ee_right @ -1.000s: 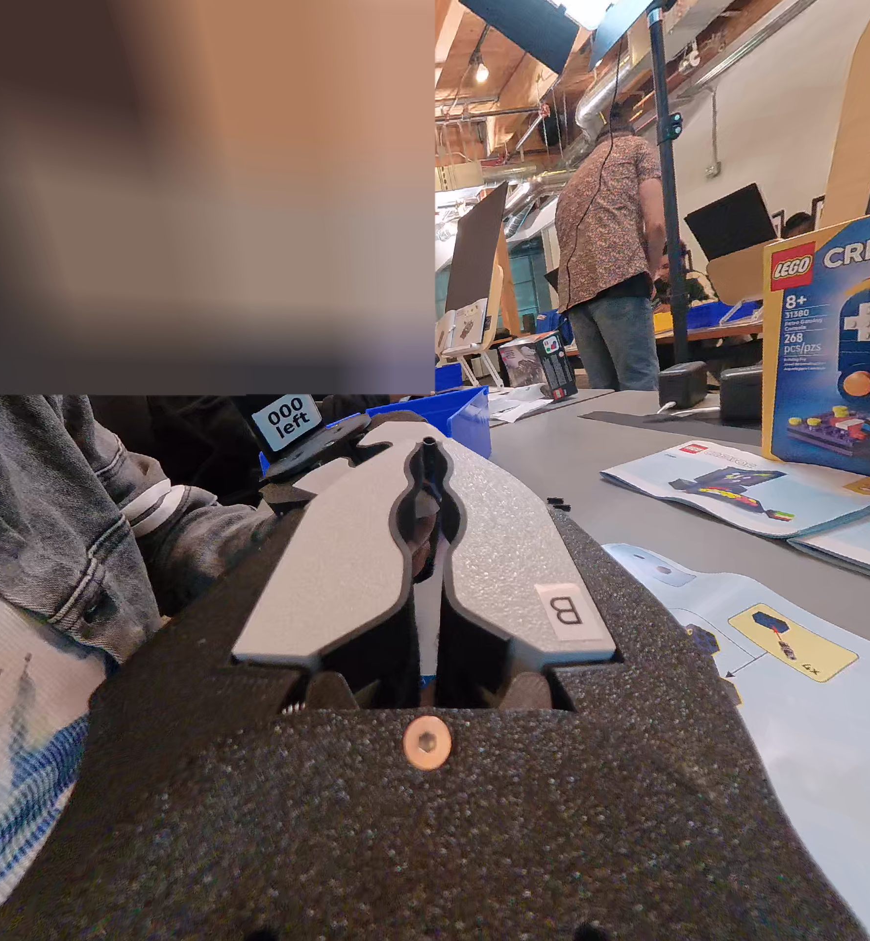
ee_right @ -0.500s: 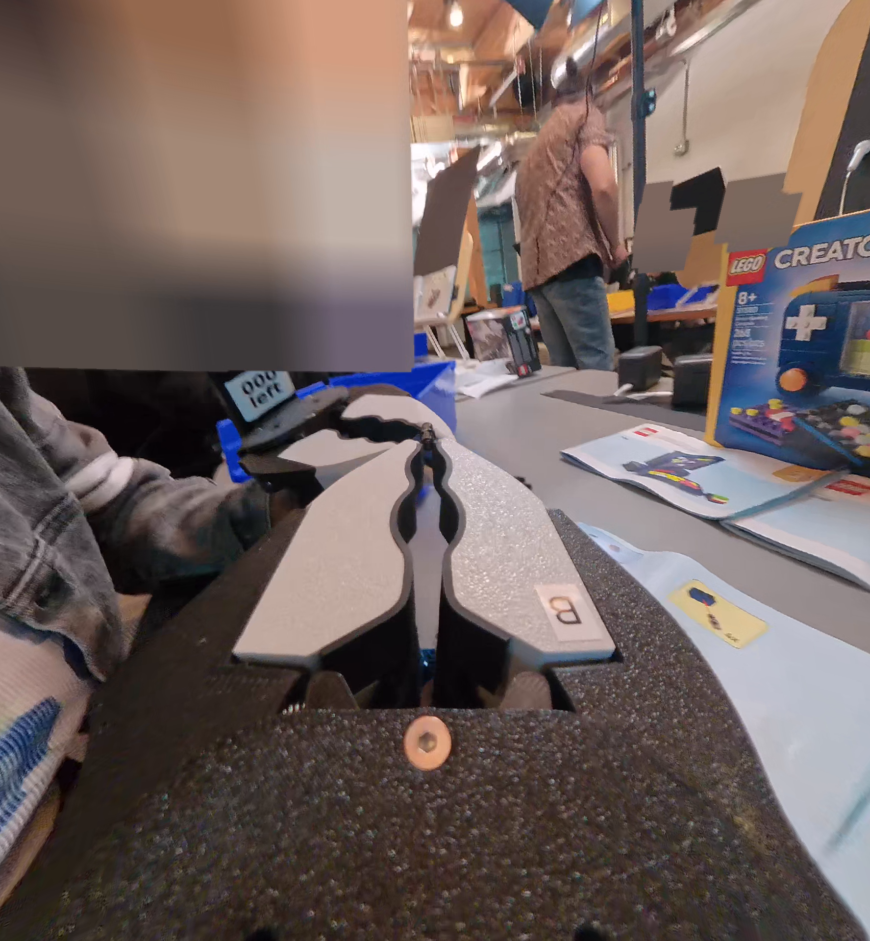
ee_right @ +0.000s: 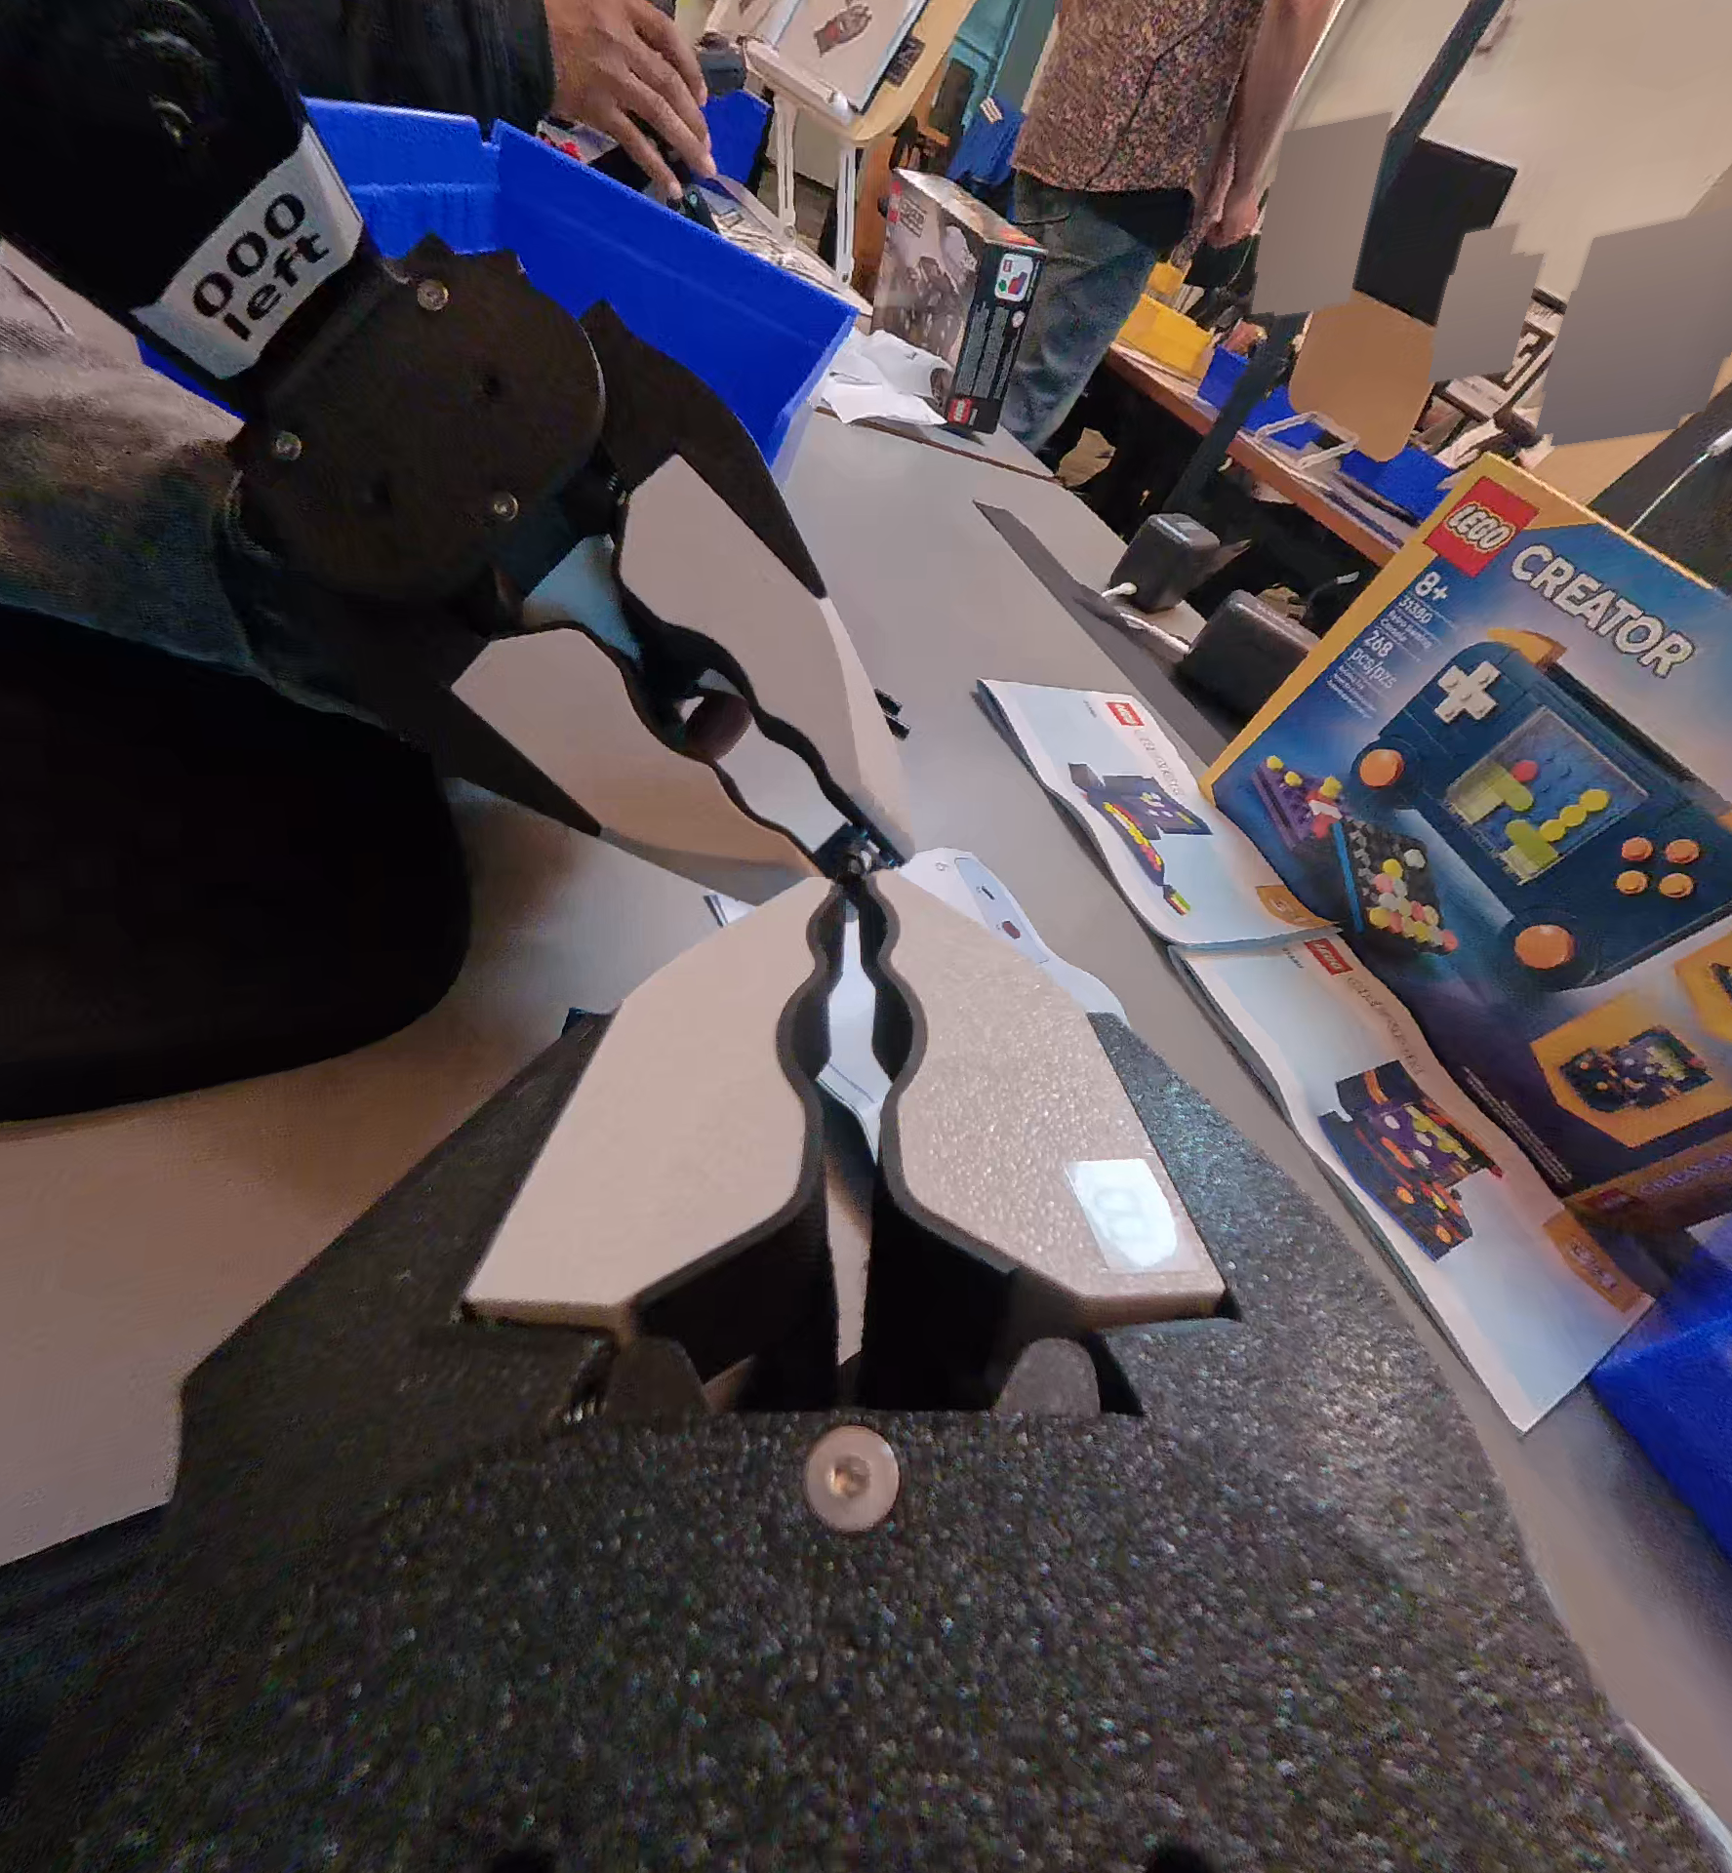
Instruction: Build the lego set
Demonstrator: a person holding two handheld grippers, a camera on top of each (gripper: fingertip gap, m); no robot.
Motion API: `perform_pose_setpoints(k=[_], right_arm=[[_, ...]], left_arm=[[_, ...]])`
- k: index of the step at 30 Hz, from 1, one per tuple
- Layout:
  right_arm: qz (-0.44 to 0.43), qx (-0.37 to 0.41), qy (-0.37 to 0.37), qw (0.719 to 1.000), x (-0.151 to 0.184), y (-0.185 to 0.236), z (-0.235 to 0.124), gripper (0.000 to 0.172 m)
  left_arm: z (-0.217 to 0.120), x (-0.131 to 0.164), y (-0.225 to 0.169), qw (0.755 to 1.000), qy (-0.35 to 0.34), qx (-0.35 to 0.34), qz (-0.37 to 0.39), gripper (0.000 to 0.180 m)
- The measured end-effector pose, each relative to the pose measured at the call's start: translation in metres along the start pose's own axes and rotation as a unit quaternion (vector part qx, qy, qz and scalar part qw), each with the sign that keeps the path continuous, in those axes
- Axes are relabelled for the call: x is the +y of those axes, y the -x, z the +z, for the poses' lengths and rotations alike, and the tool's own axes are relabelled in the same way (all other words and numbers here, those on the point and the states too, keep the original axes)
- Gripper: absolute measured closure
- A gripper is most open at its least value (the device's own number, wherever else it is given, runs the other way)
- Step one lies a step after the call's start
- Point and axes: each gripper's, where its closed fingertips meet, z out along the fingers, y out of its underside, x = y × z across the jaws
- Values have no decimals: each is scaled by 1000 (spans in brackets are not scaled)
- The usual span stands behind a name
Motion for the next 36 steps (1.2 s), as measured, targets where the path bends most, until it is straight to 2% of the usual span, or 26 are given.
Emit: perform_pose_setpoints(k=[10,16,18,24,36], right_arm=[[3,-1,14,1000,7,2,2,169],[-43,24,50,998,14,3,5,169],[-53,30,51,997,14,2,5,169],[-185,78,101,974,21,1,6,169],[-47,22,61,997,22,5,8,168]], left_arm=[[-2,-4,-4,998,6,-10,66,170],[-3,0,-6,991,36,-20,127,170],[-3,-1,-7,993,33,-15,113,170],[-4,0,-10,993,39,-6,108,170],[-2,5,-13,992,63,4,112,170]])
